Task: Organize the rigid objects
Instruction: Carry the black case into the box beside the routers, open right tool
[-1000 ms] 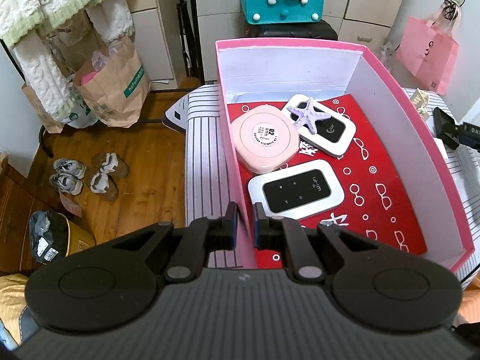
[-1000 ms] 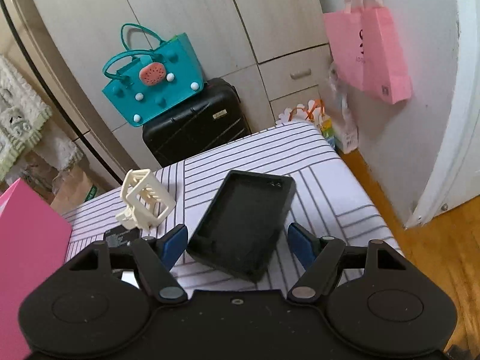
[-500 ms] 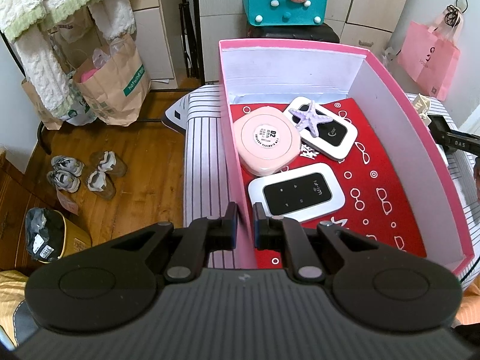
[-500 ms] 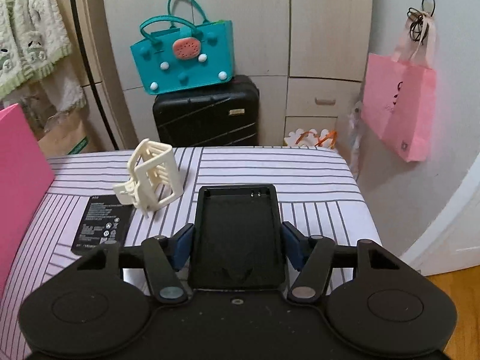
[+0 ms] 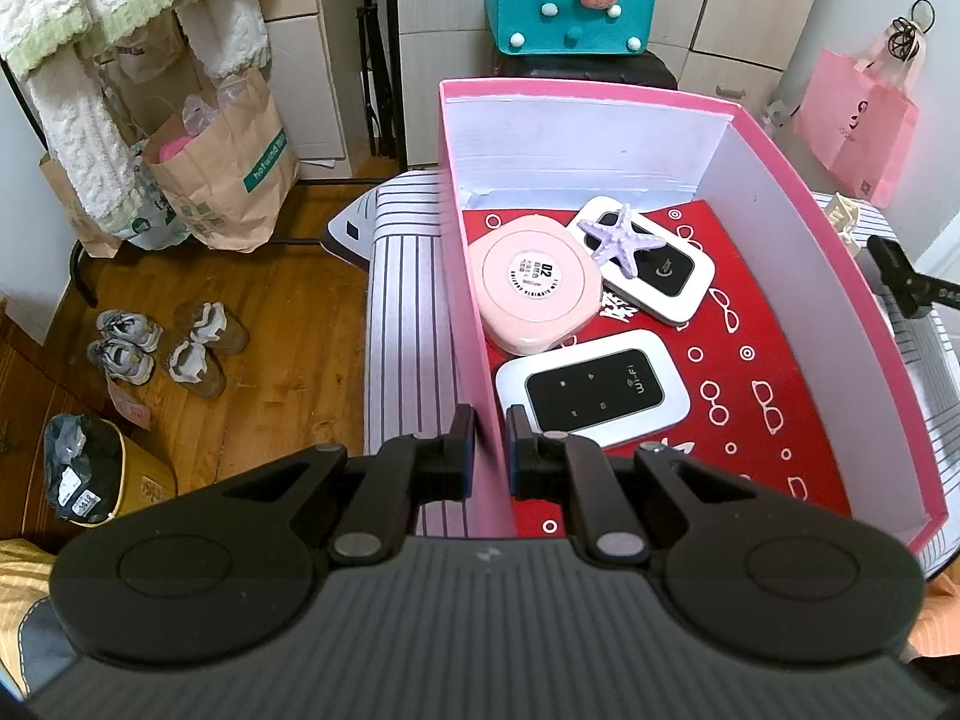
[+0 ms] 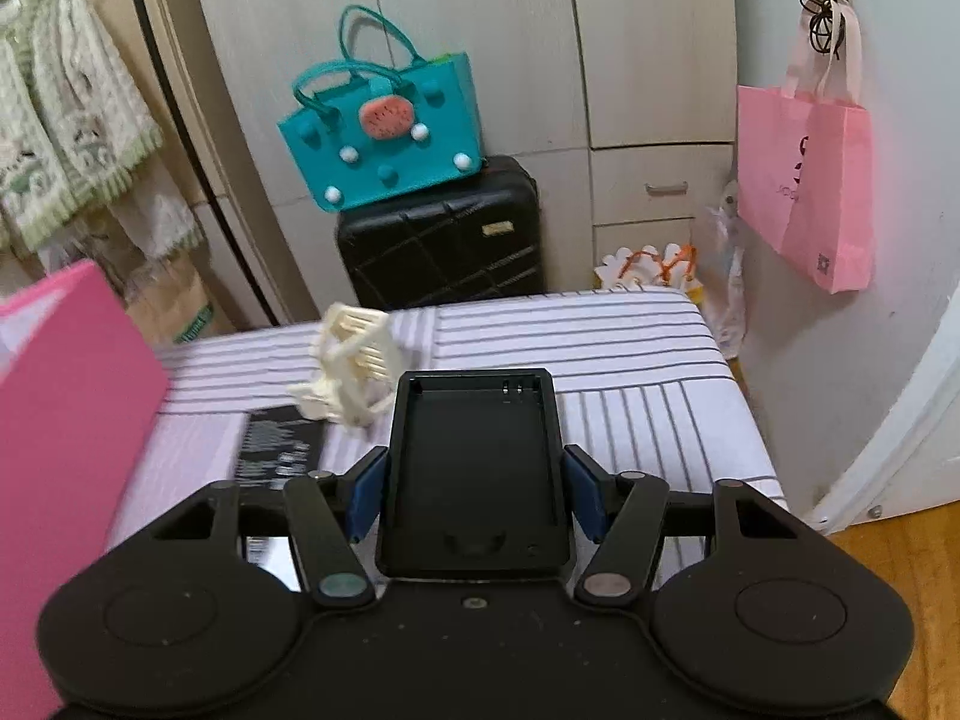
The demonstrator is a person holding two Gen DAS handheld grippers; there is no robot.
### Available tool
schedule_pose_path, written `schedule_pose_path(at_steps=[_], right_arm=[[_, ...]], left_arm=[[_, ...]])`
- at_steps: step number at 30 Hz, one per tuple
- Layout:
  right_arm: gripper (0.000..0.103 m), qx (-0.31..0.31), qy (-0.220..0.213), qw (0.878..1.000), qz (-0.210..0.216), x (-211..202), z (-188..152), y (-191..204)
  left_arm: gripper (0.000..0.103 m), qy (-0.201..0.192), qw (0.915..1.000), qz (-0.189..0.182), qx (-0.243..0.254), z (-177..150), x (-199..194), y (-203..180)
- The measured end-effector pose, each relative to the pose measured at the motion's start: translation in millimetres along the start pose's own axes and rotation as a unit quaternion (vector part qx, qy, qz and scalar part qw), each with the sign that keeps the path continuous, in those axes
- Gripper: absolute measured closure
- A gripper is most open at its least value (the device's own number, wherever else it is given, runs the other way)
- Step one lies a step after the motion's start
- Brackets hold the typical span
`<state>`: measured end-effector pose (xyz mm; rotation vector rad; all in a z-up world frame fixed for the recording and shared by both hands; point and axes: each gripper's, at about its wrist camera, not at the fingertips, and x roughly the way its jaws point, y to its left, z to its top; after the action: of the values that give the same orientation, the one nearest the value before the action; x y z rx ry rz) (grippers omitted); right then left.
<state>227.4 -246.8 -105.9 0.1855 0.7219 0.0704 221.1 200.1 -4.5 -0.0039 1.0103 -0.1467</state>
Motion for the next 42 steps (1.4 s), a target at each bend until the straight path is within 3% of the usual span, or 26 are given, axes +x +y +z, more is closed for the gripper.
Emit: schedule_pose_path(at_steps=[9, 16, 22, 29, 36, 42], right_arm=[[0.037, -0.047, -0.036, 0.993, 0.098, -62, 11, 61], [0.037, -0.164, -0.024, 0.966, 0.197, -89, 22, 141], [0.037, -0.326, -0.006, 0.921, 0.214, -90, 27, 213], [0.037, -0.466, 0.052, 0.866, 0.170, -48, 12, 257], [0.037, -0.540, 0.086, 0.823, 0.156, -37, 0, 271], [0.037, -0.580, 0.141, 0.785, 0.166, -23, -11, 275]], left_arm=[[0.093, -0.005, 1.0000, -0.004, 0.000, -1, 0, 0], [0.093, -0.004, 1.0000, -0.006, -0.004, -1, 0, 1], [0.093, -0.008, 0.9999, -0.009, -0.012, -5, 0, 5], [0.093, -0.008, 0.9998, -0.009, -0.015, -2, 1, 4], [0.093, -0.009, 0.9998, -0.012, -0.016, -4, 1, 4], [0.093, -0.008, 0.9998, -0.011, -0.011, -2, 1, 4]])
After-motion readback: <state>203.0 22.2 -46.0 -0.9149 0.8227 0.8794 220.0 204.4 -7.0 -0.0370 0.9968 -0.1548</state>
